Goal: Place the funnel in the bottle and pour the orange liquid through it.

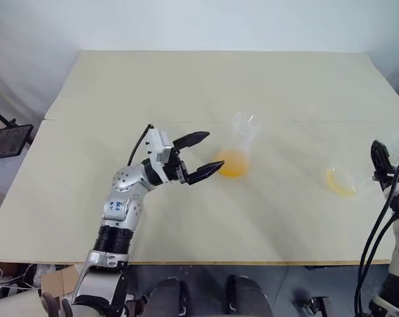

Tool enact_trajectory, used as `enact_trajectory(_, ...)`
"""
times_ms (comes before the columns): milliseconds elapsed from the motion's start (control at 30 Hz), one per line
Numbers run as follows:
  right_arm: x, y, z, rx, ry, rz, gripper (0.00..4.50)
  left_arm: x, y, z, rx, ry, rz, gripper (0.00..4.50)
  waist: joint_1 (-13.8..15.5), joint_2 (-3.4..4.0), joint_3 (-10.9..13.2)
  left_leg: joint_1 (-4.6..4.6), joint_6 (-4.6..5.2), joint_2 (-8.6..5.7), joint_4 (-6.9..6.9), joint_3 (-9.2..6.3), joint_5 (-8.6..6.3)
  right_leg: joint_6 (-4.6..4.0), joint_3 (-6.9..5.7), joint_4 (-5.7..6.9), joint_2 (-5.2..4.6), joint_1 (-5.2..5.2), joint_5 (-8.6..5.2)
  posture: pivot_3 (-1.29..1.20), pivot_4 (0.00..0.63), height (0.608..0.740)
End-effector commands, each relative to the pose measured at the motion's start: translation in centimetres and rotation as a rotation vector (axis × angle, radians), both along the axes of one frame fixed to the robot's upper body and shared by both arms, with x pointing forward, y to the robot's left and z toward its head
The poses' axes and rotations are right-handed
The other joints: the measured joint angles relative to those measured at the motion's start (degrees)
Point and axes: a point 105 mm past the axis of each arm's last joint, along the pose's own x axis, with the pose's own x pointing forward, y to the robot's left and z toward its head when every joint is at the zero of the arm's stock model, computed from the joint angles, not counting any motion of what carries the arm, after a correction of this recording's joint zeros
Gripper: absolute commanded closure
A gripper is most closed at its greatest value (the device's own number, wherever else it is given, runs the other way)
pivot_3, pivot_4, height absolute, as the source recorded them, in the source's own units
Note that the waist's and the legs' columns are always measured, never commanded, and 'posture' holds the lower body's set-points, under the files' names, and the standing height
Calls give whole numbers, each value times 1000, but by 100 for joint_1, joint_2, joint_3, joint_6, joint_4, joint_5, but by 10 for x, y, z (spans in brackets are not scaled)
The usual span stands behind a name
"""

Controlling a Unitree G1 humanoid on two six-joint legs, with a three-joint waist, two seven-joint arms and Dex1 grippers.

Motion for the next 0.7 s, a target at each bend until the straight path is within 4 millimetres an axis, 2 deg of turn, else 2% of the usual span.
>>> enact_trajectory(33, -10, 4, 19, -54, -80, 7, 82, -1, 0, 9, -1, -30, -9, 0, -2, 0, 0, 0, 0, 0, 0, 1, 0, 0, 0, 0, 0, 0, 0, 0, 150, 740)
enact_trajectory(400, -40, -5, 59, -201, -170, -73, 35, 0, 5, 8, 9, -30, -3, 0, 53, 0, 0, 1, 0, 1, 0, 1, 0, 0, 2, 0, 0, 0, 0, 0, 150, 740)
enact_trajectory(533, -46, -11, 84, -293, -241, -102, 35, 2, 5, 7, 11, -30, 0, 0, 73, 0, 0, 3, 0, -1, 1, 10, 0, 0, 9, -1, 0, -1, 0, 0, 150, 740)
enact_trajectory(633, -45, -4, 111, -380, -305, -67, 35, 3, 6, 7, 15, -30, 5, 0, 83, 0, 0, 5, 1, -2, 2, 14, 0, 0, 11, -2, 0, -1, 0, 0, 150, 740)
enact_trajectory(700, -35, 17, 126, -424, -341, 68, 35, 6, 10, 6, 36, -27, 20, 0, 82, 0, 0, 5, 1, -2, 2, 15, 0, 0, 13, -3, 1, -1, 0, 0, 150, 740)
